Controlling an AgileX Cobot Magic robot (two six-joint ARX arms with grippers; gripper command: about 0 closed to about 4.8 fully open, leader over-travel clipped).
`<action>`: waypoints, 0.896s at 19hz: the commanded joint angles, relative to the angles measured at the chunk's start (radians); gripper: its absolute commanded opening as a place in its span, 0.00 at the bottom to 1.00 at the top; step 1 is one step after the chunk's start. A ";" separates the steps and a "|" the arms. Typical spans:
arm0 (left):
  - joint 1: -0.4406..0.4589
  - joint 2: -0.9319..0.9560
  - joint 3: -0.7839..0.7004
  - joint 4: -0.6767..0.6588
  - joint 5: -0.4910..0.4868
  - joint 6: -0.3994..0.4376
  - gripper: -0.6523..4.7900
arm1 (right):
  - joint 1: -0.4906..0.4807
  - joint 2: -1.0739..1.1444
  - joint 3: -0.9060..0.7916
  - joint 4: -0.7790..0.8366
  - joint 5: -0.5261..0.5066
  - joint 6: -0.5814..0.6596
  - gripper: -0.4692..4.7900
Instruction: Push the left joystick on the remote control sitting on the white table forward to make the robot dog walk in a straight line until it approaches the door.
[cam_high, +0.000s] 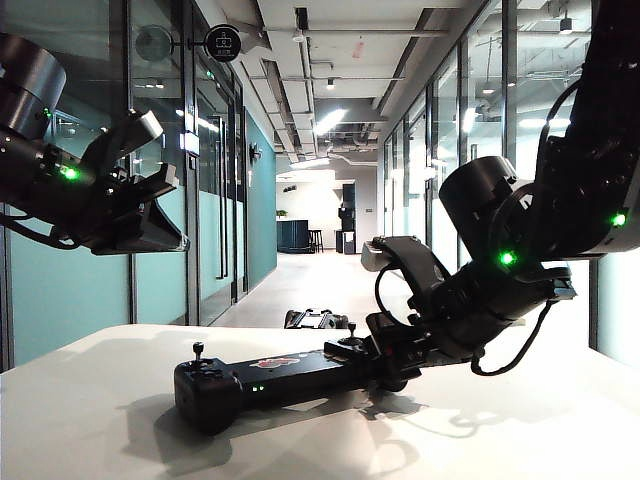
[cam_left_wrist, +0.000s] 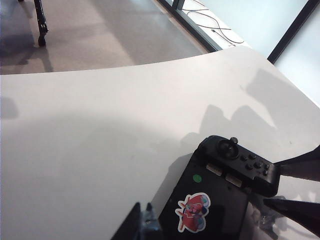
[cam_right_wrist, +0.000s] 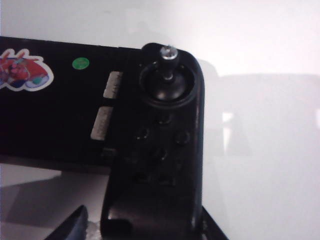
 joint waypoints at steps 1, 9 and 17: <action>-0.002 -0.002 0.005 0.013 0.008 -0.002 0.11 | 0.002 0.002 0.003 0.024 -0.010 -0.006 0.62; -0.002 -0.002 0.005 0.013 0.008 -0.002 0.11 | 0.002 0.013 0.035 0.040 -0.008 -0.006 0.71; -0.002 -0.002 0.005 0.013 0.008 -0.002 0.11 | 0.002 0.045 0.062 0.016 -0.005 -0.006 0.58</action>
